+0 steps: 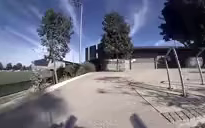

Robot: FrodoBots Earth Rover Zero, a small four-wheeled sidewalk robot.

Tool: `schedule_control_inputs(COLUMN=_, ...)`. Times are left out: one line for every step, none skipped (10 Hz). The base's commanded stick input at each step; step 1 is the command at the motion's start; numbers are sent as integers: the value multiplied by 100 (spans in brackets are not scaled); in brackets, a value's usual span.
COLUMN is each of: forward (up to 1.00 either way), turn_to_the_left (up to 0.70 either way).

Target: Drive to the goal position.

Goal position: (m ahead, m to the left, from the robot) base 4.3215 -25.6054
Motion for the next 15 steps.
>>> schedule_control_inputs(forward=100, turn_to_the_left=0)
schedule_control_inputs(forward=100, turn_to_the_left=0)
schedule_control_inputs(forward=100, turn_to_the_left=0)
schedule_control_inputs(forward=100, turn_to_the_left=0)
schedule_control_inputs(forward=100, turn_to_the_left=0)
schedule_control_inputs(forward=100, turn_to_the_left=0)
schedule_control_inputs(forward=100, turn_to_the_left=0)
schedule_control_inputs(forward=100, turn_to_the_left=0)
schedule_control_inputs(forward=100, turn_to_the_left=0)
schedule_control_inputs(forward=100, turn_to_the_left=0)
schedule_control_inputs(forward=100, turn_to_the_left=0)
schedule_control_inputs(forward=100, turn_to_the_left=0)
schedule_control_inputs(forward=100, turn_to_the_left=0)
schedule_control_inputs(forward=100, turn_to_the_left=0)
schedule_control_inputs(forward=100, turn_to_the_left=0)
